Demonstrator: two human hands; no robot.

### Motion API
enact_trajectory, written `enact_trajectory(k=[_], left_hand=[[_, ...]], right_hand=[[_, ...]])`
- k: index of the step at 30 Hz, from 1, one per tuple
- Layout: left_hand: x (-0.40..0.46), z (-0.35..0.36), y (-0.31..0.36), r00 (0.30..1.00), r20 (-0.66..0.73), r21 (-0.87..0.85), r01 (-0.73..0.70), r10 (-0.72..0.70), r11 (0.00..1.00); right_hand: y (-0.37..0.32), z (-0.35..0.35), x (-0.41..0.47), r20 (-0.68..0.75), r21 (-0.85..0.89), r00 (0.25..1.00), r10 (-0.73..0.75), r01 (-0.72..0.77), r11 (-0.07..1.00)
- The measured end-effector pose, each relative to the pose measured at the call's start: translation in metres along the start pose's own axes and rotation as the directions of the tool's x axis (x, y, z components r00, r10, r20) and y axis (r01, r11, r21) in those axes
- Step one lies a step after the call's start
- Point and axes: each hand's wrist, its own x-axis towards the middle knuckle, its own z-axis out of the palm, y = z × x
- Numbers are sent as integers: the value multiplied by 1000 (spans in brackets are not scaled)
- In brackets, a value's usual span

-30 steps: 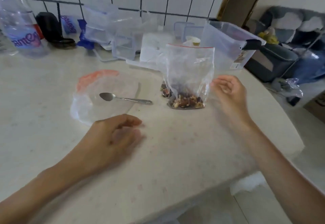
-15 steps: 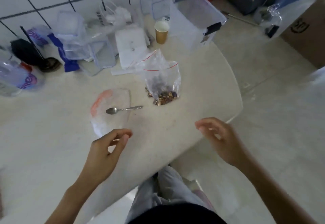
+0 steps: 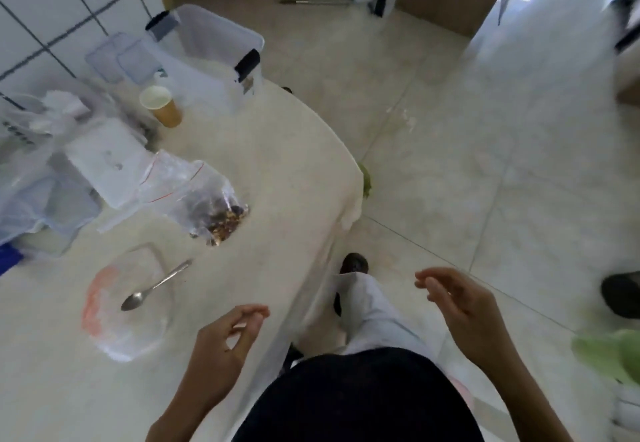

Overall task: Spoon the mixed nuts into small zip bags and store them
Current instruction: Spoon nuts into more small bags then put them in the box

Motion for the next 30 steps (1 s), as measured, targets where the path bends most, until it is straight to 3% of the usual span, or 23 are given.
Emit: enact_trajectory(k=[7, 20, 30], left_hand=[[116, 60, 78, 990, 105, 78, -103, 94, 992], [289, 236, 247, 997, 51, 53, -68, 66, 996], [436, 268, 292, 995, -104, -44, 6, -10, 999]], right_hand=[[46, -60, 77, -97, 120, 991, 91, -79, 990], [125, -274, 323, 122, 1, 992, 12, -12, 1000], [117, -289, 513, 157, 101, 987, -19, 3, 995]])
